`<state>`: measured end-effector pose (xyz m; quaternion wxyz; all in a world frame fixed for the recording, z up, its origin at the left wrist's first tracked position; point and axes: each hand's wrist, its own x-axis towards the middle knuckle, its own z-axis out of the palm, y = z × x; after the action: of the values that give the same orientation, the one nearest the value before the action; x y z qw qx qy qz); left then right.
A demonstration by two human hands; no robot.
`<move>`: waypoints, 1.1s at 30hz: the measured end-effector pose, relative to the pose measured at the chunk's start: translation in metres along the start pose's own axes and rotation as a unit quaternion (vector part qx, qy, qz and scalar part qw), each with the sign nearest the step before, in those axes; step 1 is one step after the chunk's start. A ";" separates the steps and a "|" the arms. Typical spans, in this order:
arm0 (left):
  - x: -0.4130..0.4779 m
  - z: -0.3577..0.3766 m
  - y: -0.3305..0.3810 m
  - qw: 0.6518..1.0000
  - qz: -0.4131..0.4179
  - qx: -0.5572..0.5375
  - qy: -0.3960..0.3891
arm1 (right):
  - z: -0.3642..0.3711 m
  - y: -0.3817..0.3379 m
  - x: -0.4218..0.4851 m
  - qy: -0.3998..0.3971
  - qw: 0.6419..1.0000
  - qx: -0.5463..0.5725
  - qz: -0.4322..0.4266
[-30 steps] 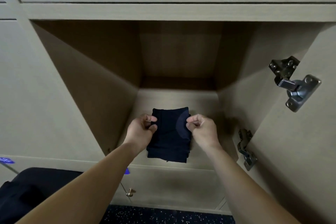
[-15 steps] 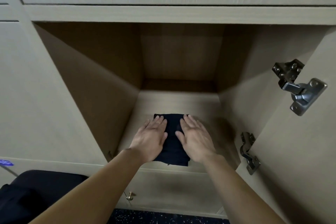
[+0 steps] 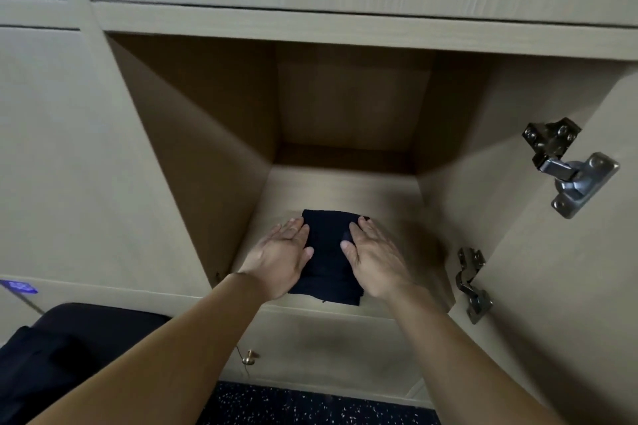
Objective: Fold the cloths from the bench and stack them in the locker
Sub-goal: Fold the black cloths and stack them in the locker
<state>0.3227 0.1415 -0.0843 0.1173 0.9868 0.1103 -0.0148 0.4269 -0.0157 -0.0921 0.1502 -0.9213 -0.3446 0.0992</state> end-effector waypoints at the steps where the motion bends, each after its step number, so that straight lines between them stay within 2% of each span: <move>1: -0.006 -0.006 0.002 1.000 -0.004 -0.002 0.014 | -0.007 -0.003 -0.002 0.016 1.000 -0.010 -0.001; 6: -0.050 -0.044 0.014 0.997 -0.032 0.016 0.072 | -0.043 -0.032 -0.033 0.107 0.993 -0.046 -0.010; 14: -0.168 -0.087 0.009 0.986 -0.105 0.053 0.119 | -0.060 -0.112 -0.110 0.109 0.992 -0.007 -0.065; 24: -0.336 -0.071 -0.046 0.963 -0.239 0.041 0.116 | -0.008 -0.221 -0.200 0.064 0.982 -0.004 -0.180; 33: -0.436 -0.019 -0.093 0.945 -0.311 0.020 0.099 | 0.059 -0.273 -0.231 0.001 0.975 -0.015 -0.220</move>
<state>-0.1228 0.1406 -0.0634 0.0751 0.9020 0.4228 0.0452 0.0738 0.0388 -0.0347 0.1547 -0.8253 -0.5401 0.0580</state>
